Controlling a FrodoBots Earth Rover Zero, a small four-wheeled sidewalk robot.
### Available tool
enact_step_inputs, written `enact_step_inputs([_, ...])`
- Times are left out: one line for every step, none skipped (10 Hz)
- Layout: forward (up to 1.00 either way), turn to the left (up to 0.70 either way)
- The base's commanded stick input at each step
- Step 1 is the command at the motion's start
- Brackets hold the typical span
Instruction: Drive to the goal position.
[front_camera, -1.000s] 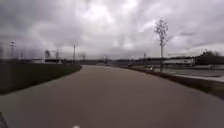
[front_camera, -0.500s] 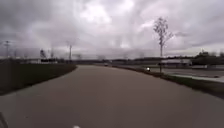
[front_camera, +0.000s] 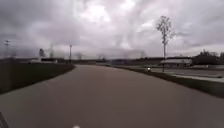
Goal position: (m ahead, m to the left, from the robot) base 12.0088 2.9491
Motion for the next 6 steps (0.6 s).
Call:
enact_step_inputs([1.00, 0.33])
enact_step_inputs([1.00, 0.17])
enact_step_inputs([1.00, 0.00])
enact_step_inputs([1.00, 0.00])
enact_step_inputs([1.00, 0.00])
enact_step_inputs([1.00, 0.00])
